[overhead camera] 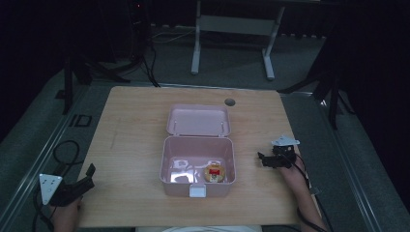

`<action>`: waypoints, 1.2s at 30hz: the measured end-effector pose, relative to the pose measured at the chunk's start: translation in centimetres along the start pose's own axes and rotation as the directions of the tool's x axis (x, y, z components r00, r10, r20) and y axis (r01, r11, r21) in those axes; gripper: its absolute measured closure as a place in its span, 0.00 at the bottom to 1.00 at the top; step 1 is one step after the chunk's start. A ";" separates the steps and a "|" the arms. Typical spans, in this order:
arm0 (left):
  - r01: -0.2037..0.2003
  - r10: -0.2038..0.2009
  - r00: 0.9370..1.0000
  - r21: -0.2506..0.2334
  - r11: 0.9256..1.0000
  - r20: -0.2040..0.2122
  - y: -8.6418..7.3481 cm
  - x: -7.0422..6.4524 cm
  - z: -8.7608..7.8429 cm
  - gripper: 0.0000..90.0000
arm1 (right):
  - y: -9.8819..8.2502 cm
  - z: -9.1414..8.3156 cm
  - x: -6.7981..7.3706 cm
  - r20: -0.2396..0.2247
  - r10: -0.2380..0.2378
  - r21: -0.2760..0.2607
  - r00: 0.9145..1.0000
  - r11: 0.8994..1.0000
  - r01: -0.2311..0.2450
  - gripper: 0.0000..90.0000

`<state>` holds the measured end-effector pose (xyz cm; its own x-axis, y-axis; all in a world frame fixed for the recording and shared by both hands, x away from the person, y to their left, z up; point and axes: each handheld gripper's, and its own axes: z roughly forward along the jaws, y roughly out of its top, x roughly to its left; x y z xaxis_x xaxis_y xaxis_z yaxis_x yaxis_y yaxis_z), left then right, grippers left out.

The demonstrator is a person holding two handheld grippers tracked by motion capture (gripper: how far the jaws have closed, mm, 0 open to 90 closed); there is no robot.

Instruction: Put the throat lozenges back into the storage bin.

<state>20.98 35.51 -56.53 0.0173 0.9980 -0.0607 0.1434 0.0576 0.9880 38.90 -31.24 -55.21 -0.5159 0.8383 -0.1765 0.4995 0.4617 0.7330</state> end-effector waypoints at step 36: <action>0.009 -0.009 1.000 -0.004 1.000 -0.005 0.0 0.1 0.0 0.03 | -1.9 -0.9 -3.1 0.262 0.328 -0.083 0.908 0.945 -0.317 0.12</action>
